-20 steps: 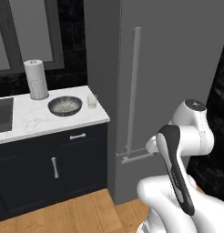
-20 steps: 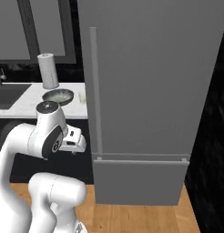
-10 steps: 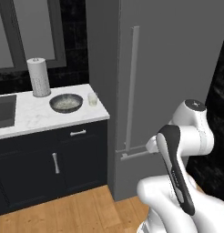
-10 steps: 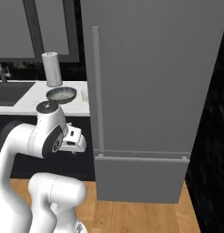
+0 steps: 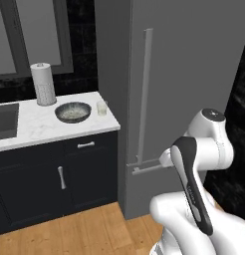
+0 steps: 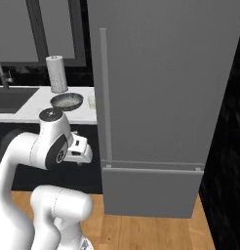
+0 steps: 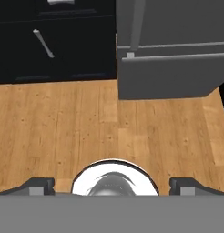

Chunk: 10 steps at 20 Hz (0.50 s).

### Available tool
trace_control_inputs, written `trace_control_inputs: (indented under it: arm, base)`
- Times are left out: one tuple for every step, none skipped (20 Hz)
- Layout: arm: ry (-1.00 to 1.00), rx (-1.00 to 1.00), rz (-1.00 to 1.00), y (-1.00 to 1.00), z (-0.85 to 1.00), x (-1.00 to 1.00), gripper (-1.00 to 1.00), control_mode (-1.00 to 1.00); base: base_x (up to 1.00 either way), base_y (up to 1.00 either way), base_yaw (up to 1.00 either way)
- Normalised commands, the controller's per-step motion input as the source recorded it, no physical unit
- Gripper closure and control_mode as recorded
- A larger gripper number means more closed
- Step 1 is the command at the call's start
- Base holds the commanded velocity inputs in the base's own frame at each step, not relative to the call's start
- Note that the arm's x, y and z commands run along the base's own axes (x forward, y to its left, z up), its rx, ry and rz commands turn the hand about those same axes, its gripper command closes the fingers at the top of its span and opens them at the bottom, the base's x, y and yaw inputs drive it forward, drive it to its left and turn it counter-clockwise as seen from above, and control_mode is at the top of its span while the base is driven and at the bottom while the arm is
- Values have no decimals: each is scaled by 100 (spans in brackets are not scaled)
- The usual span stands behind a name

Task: Grab a lemon wedge from the fridge and one ice cube from the ice bowl, and put them in the glass of lemonade.

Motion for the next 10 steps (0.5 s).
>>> trace_control_inputs:
  arm:
    - [0, 0, 0, 0, -2, 11, -100, -100]
    - [0, 0, 0, 0, 0, 59, -100, -100]
    - [-4, 3, 0, 0, 0, 74, -100, -100]
    - [-10, 3, 0, 0, 0, 82, -100, -100]
    - [-17, 1, 0, 0, 0, 84, -100, -100]
    - [-23, 0, 0, 0, 5, 83, -100, -100]
    - [-30, 0, 0, -5, 12, 77, -100, -100]
    - [-28, 0, 0, -7, 16, 88, -100, -100]
    - [-29, 0, 0, -11, 21, 91, -100, -100]
    - [-30, 0, 0, -14, 23, 88, -100, -100]
  base:
    - [0, 0, 0]
    - [0, 0, 0]
    - [0, 0, 0]
    - [0, 0, 0]
    - [0, 0, 0]
    - [0, 0, 0]
    - [0, 0, 0]
    - [0, 0, 0]
    - [0, 0, 0]
    - [0, 0, 0]
